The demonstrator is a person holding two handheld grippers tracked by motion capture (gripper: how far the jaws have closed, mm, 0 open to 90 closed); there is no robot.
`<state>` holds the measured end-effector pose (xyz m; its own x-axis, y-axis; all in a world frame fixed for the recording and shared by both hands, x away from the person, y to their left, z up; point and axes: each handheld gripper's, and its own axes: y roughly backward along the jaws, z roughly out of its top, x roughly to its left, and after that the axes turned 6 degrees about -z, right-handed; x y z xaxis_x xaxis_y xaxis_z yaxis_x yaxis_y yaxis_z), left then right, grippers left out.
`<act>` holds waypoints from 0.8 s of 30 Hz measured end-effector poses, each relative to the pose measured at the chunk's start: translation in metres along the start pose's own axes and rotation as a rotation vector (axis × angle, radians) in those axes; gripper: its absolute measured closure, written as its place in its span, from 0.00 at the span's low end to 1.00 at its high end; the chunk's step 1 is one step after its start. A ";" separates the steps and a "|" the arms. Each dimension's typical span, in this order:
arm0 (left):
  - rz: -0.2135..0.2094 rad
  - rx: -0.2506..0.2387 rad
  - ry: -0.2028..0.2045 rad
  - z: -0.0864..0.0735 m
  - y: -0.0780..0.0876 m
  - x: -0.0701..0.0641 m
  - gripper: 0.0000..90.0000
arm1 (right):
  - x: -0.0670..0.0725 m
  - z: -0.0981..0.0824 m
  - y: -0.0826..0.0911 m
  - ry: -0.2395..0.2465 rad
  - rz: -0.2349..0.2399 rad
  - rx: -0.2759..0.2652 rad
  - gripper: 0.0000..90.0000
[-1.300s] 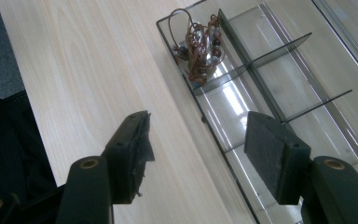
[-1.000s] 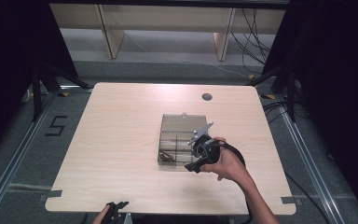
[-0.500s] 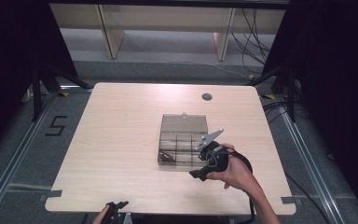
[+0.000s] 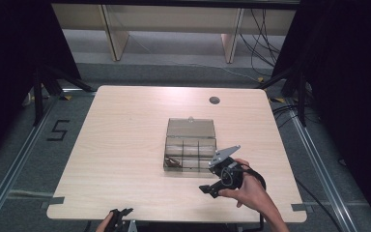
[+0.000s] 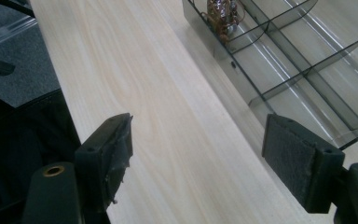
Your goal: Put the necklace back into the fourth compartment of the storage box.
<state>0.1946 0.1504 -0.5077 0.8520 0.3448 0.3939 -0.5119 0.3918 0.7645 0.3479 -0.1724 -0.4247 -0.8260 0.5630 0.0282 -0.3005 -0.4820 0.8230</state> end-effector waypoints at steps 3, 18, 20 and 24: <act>0.008 -0.006 0.001 0.000 0.000 0.000 0.17 | 0.000 -0.003 0.001 0.009 0.001 -0.005 0.28; -0.016 0.003 -0.003 0.000 0.000 0.002 0.17 | 0.004 -0.022 -0.005 -0.019 0.003 -0.026 0.25; -0.020 -0.003 -0.001 0.000 -0.001 0.001 0.17 | 0.003 -0.023 -0.004 -0.023 -0.003 -0.022 0.25; -0.001 0.000 0.002 0.000 0.000 0.000 0.17 | 0.004 -0.027 -0.005 -0.017 -0.009 -0.035 0.25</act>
<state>0.1948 0.1502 -0.5075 0.8523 0.3459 0.3923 -0.5111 0.3921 0.7648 0.3334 -0.1860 -0.4439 -0.8153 0.5783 0.0306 -0.3243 -0.4997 0.8032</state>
